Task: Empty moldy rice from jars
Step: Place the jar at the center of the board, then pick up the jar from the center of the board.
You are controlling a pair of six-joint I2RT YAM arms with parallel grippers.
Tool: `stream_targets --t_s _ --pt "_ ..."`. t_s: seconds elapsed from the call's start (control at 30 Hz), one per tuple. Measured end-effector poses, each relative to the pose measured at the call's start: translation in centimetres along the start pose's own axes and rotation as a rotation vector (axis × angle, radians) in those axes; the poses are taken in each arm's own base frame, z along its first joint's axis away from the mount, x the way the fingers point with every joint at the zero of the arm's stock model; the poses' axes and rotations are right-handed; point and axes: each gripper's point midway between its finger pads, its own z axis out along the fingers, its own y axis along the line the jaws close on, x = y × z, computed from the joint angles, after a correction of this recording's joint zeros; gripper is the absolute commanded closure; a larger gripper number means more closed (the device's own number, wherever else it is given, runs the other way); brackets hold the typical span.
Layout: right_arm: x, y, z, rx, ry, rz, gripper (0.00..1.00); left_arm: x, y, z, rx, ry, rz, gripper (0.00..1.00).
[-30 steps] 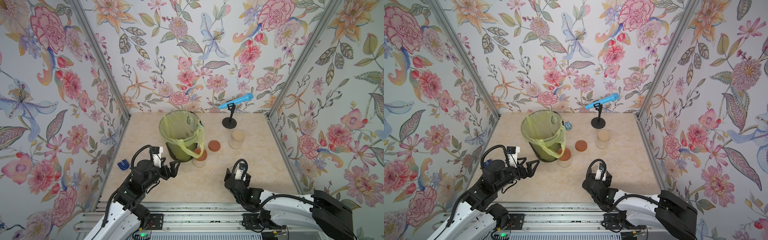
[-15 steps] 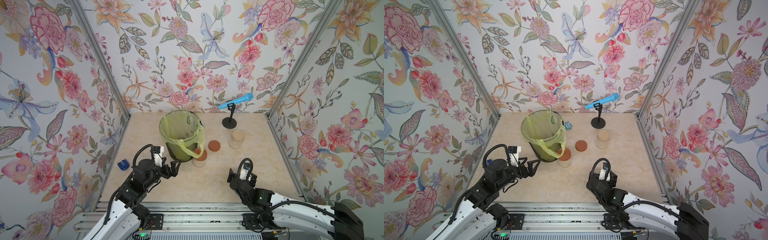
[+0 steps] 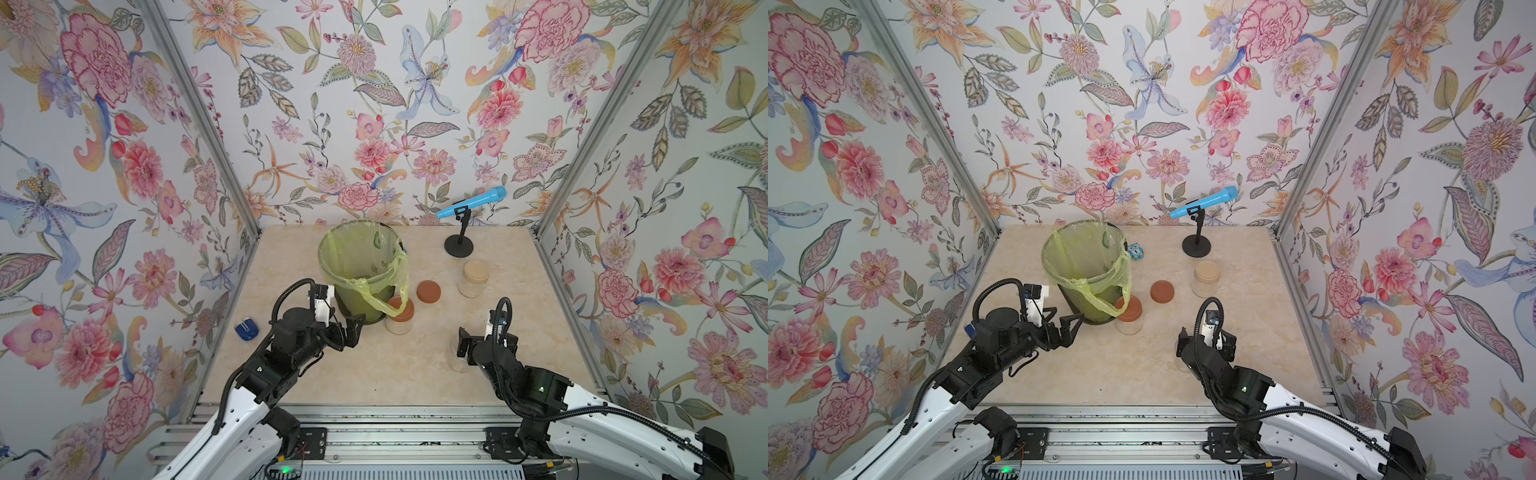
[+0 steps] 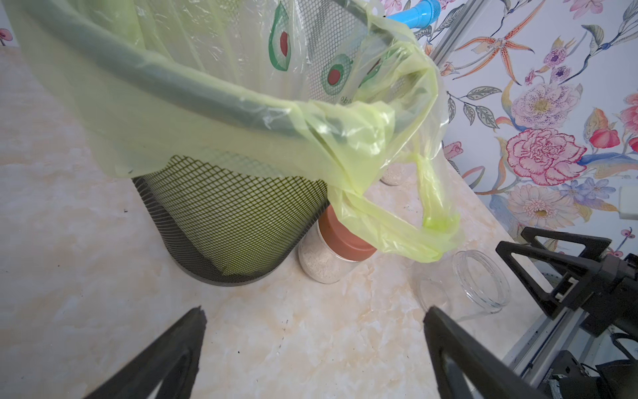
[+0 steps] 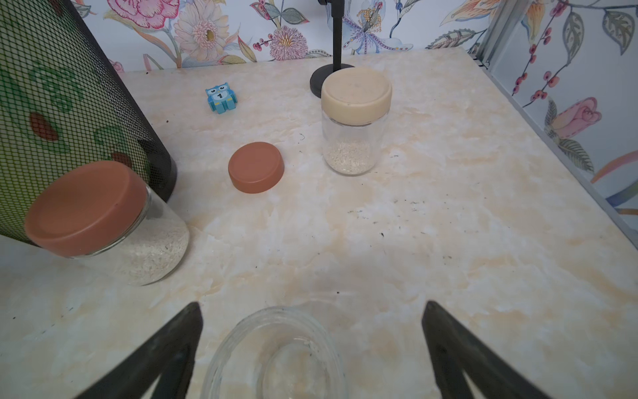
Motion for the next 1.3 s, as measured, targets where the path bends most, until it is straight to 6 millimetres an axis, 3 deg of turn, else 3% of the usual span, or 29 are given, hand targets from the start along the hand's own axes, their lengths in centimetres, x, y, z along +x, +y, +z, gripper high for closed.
stream_targets --t_s 0.2,0.43,0.8,0.97,1.3 --pt "-2.3 0.7 0.8 -0.011 0.043 -0.003 0.0 -1.8 -0.7 0.8 0.004 0.005 0.053 0.0" --pt "-5.5 1.4 2.8 -0.004 0.12 -0.005 0.0 -5.5 -2.4 1.5 0.031 -0.012 0.143 0.0" --pt "-8.5 0.8 6.3 0.025 0.227 0.036 0.0 -11.2 -4.9 2.6 0.058 -0.012 0.288 0.0" --pt "-9.4 0.9 7.5 0.021 0.258 0.052 0.0 -13.1 -5.8 2.8 0.068 -0.023 0.331 0.0" --pt "-10.1 -1.3 11.6 0.084 0.381 0.119 0.0 -16.8 -7.6 4.7 0.095 -0.003 0.39 0.0"
